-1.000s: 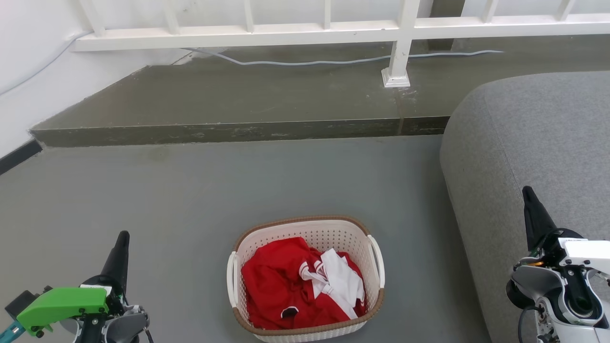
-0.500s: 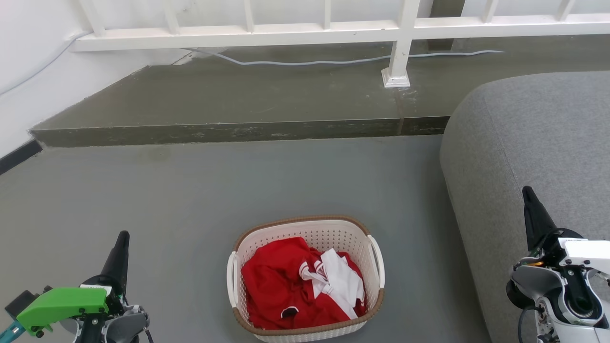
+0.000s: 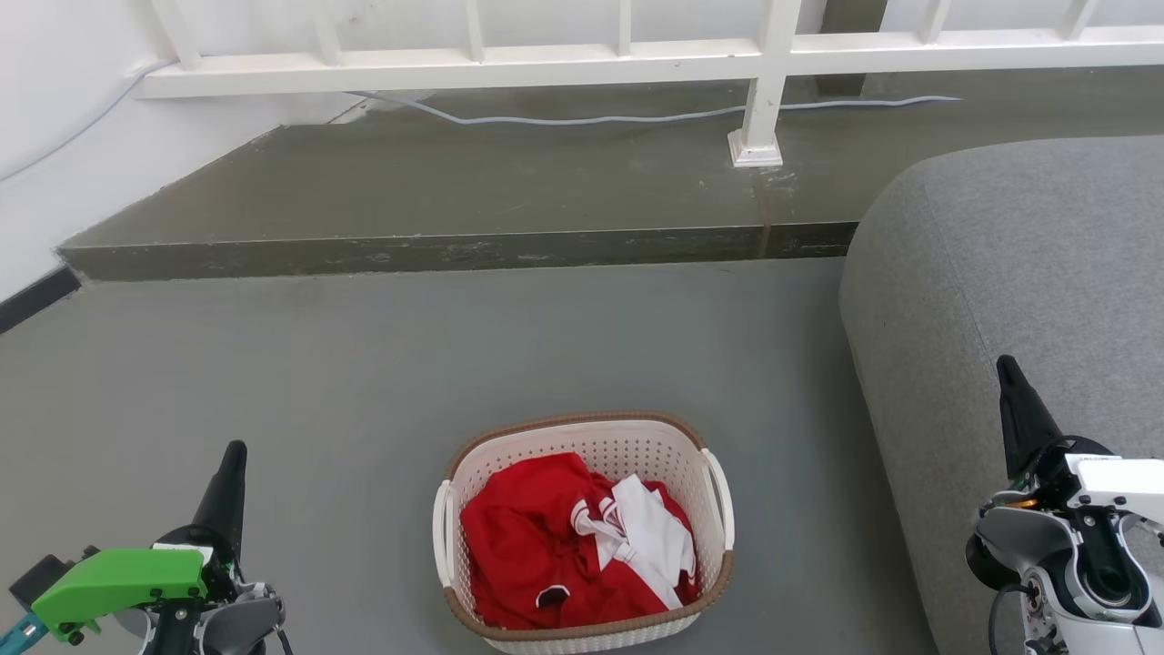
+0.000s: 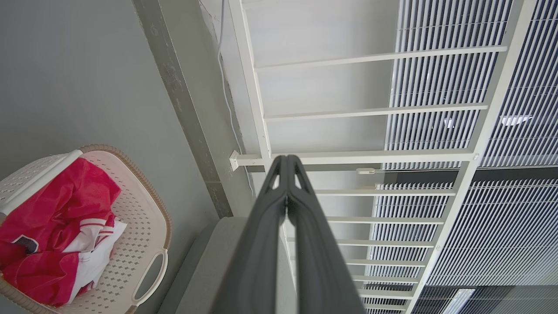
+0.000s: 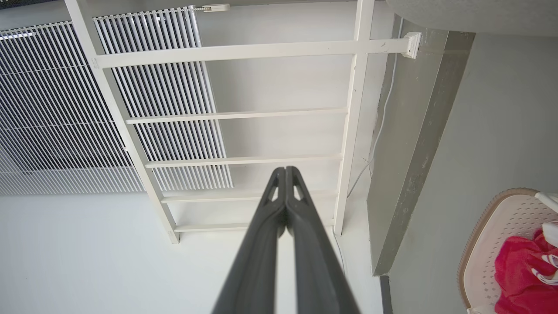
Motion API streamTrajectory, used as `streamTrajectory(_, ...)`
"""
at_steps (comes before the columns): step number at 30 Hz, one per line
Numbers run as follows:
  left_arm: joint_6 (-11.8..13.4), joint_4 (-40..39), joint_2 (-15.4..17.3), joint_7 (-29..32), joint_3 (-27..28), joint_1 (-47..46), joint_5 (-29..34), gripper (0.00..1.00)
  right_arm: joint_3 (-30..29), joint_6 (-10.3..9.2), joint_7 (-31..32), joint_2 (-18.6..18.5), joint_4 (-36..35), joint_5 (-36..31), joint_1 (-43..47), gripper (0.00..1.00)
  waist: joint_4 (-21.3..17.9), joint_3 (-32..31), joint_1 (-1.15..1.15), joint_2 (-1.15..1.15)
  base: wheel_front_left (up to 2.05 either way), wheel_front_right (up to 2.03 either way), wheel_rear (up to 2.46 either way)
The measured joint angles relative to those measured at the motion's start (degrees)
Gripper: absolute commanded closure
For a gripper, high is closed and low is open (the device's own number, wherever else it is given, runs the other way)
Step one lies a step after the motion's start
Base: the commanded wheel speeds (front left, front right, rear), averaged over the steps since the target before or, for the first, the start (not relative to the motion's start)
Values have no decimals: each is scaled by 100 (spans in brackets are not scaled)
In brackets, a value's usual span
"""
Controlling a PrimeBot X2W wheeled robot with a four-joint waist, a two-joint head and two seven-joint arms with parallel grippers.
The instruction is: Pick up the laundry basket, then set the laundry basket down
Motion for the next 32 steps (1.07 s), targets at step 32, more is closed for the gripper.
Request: streamTrajectory(32,0,-1,-1,1,3,0,0,100,1,0,0,1,-2,1,0,100,0,0,0,0,0,0,0)
